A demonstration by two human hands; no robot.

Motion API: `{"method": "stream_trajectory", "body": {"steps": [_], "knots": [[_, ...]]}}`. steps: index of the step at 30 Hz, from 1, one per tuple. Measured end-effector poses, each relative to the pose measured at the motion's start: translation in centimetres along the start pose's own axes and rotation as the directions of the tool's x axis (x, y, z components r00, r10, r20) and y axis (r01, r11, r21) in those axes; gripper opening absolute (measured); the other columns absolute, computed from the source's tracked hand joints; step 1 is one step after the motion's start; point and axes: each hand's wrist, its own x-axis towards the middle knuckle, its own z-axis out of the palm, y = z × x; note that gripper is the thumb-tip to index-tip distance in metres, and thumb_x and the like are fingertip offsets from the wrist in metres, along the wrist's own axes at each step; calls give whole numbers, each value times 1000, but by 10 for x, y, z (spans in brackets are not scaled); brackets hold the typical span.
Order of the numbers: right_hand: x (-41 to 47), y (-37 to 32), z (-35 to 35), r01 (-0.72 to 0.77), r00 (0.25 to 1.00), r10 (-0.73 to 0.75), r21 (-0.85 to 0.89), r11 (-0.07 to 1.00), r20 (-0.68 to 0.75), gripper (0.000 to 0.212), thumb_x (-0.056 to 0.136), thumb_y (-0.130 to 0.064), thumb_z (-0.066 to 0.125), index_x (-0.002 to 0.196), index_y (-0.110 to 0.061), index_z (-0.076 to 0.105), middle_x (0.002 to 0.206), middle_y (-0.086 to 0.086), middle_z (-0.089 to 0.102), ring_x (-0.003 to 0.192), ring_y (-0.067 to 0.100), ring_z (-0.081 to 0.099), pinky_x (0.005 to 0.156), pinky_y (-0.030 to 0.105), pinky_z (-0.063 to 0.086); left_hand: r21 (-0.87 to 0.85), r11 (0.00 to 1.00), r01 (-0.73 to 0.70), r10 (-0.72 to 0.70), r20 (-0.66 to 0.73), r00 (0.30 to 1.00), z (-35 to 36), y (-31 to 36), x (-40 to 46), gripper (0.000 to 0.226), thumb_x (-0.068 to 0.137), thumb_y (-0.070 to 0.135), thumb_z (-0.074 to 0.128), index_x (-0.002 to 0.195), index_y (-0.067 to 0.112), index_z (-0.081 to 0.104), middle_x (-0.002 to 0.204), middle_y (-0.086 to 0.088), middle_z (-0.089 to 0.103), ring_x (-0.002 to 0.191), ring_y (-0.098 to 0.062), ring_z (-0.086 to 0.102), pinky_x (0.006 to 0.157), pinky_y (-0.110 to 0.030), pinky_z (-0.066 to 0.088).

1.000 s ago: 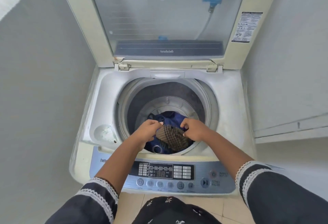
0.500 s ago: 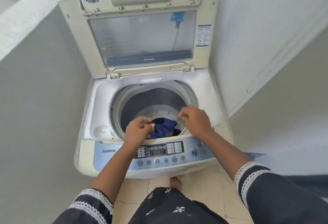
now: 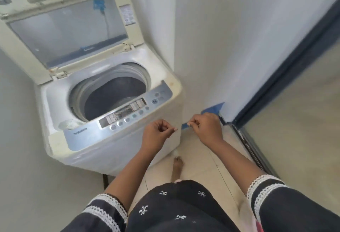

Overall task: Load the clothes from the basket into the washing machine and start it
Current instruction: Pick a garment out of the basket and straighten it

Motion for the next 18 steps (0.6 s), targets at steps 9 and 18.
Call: {"method": "stream_trajectory", "body": {"steps": [9, 18], "knots": [[-213, 138, -80, -541, 830, 543, -53, 839, 129, 28, 75, -12, 77, 93, -31, 68, 103, -11, 63, 98, 15, 60, 88, 32, 43, 111, 985, -131, 55, 516, 855, 164, 17, -82, 25, 83, 20, 79, 100, 22, 61, 108, 8, 63, 96, -12, 62, 73, -18, 46], [-389, 250, -137, -853, 507, 842, -32, 521, 188, 34, 84, -24, 68, 118, -28, 66, 112, -1, 71, 106, 27, 65, 81, 30, 49, 291, 944, -157, -128, 760, 638, 319, 29, -152, 20, 90, 21, 71, 106, 13, 64, 106, -1, 65, 78, -11, 58, 61, -11, 41]]}}
